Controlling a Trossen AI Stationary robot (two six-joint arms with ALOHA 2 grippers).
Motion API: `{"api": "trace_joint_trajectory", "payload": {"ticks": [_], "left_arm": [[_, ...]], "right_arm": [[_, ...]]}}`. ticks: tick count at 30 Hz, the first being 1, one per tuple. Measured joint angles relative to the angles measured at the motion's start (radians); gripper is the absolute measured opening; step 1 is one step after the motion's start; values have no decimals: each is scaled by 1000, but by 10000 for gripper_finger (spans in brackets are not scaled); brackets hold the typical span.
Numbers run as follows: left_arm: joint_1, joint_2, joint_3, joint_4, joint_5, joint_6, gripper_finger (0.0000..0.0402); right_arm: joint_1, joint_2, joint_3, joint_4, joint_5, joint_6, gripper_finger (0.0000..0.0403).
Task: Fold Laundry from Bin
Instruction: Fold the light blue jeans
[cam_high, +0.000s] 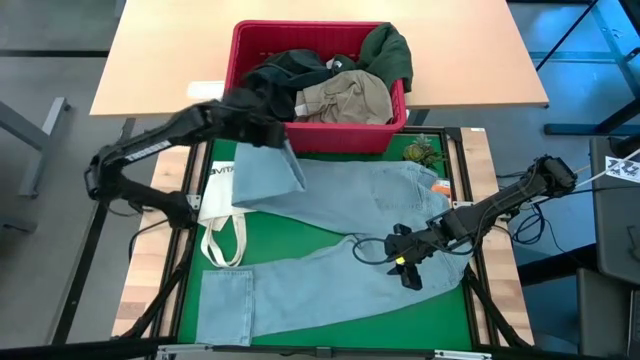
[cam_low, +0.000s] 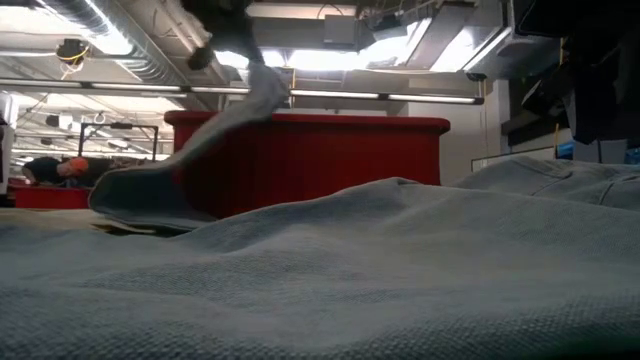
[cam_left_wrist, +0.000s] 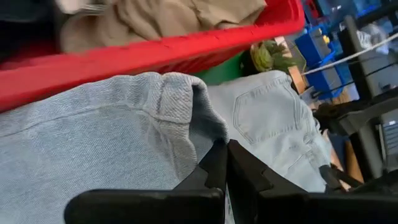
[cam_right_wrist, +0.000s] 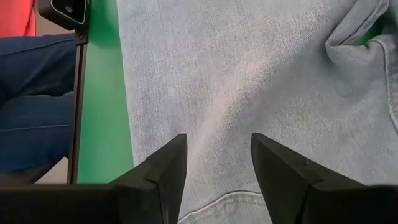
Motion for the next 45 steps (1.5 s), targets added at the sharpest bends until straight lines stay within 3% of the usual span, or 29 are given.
{"api": "trace_joint_trajectory", "payload": {"ticks": [15,28,32,45], "left_arm": [[-165,279,0,365,54,-3,0],[-176,385,0,394,-18,9,0],[-176,384,0,430,-42,89,4],[-173,383,0,475,31,192,144]], "right_arm": [[0,0,0,0,-3,-3,179],[0,0,0,0,-3,-3,179],[0,0,0,1,-3,-3,179],[0,0,0,1,-3,-3,179]]}}
